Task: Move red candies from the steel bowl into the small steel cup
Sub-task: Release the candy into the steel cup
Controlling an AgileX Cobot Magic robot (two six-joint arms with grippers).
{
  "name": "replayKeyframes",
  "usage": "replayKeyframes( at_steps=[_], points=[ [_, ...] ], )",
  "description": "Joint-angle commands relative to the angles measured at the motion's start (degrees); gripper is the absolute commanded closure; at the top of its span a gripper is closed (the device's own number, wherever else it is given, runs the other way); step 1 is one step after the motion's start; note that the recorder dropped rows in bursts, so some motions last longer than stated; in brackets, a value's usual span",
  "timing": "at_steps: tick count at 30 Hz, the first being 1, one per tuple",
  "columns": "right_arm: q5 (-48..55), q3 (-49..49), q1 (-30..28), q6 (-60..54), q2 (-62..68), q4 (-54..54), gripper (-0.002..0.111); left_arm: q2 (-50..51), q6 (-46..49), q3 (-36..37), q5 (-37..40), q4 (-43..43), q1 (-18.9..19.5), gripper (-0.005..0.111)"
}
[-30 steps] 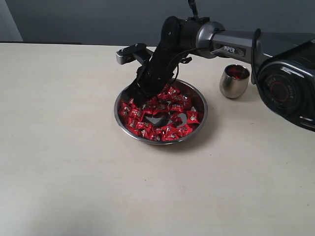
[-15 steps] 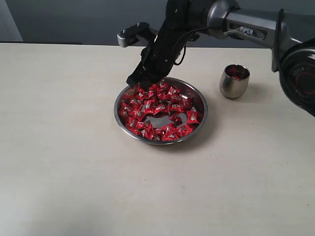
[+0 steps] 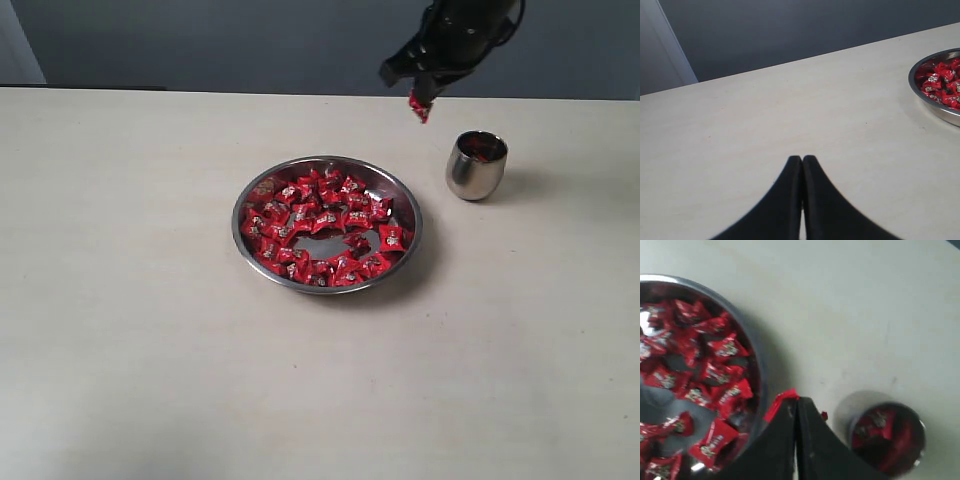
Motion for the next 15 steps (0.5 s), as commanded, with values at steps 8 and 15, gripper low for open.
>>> replayKeyframes(
  at_steps=[8, 15],
  points=[
    [-1.6, -0.1, -7.8, 0.8, 0.8, -1.4, 0.109, -0.2, -0.3, -0.1, -0.4, 0.2, 0.0, 0.106],
    [0.2, -0.1, -8.5, 1.6, 3.6, -3.5, 0.109, -0.2, -0.3, -0.1, -0.4, 0.2, 0.0, 0.106]
  ],
)
